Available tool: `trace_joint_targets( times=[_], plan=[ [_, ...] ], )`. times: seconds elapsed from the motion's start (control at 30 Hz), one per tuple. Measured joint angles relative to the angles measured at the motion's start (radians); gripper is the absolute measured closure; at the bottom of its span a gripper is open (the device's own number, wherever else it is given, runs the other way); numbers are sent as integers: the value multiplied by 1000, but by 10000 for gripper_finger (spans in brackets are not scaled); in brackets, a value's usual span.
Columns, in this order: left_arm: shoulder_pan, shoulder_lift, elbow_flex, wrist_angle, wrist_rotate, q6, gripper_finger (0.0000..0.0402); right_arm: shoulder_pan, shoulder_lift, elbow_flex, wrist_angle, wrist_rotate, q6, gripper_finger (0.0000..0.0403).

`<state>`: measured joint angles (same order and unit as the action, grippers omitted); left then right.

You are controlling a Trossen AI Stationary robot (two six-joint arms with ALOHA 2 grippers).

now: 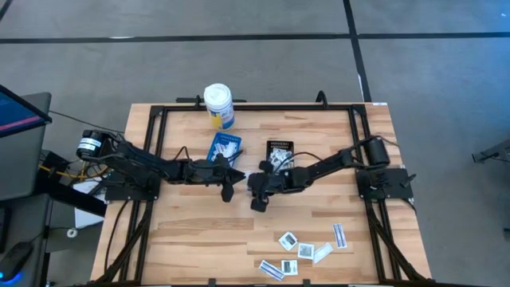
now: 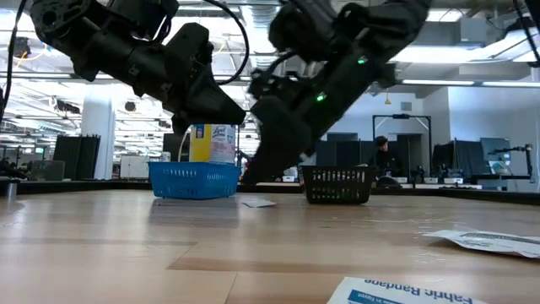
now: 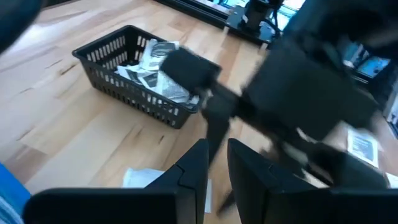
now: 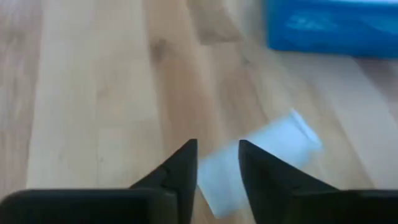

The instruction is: Pick & Place First Aid Supplies

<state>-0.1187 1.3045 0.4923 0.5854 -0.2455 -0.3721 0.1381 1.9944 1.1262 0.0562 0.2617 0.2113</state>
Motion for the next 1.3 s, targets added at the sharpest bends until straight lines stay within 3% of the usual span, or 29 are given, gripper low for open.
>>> trace_joint_targets(
  times=[0.13, 0.23, 0.43, 0.63, 0.9, 1.23, 1.3],
  plan=[
    [14, 0, 0, -1, -1, 0, 340, 21, 84, 107, -147, 7, -140, 255],
    [15, 0, 0, -1, -1, -2, 340, 26, 138, 201, -282, 64, -64, 243],
    [14, 0, 0, -1, -1, -3, 340, -6, 197, 314, -460, -14, 101, 244],
    [14, 0, 0, -2, -5, -3, 340, -21, 194, 314, -470, -47, 131, 279],
    [14, 0, 0, -4, -4, -3, 340, -29, 194, 312, -476, -126, 65, 393],
    [14, 0, 0, -1, 7, -3, 340, 21, 155, 376, -566, -125, 2, 398],
    [13, 0, 0, -1, 7, -3, 340, 45, 117, 391, -612, -72, -1, 400]
  ],
)
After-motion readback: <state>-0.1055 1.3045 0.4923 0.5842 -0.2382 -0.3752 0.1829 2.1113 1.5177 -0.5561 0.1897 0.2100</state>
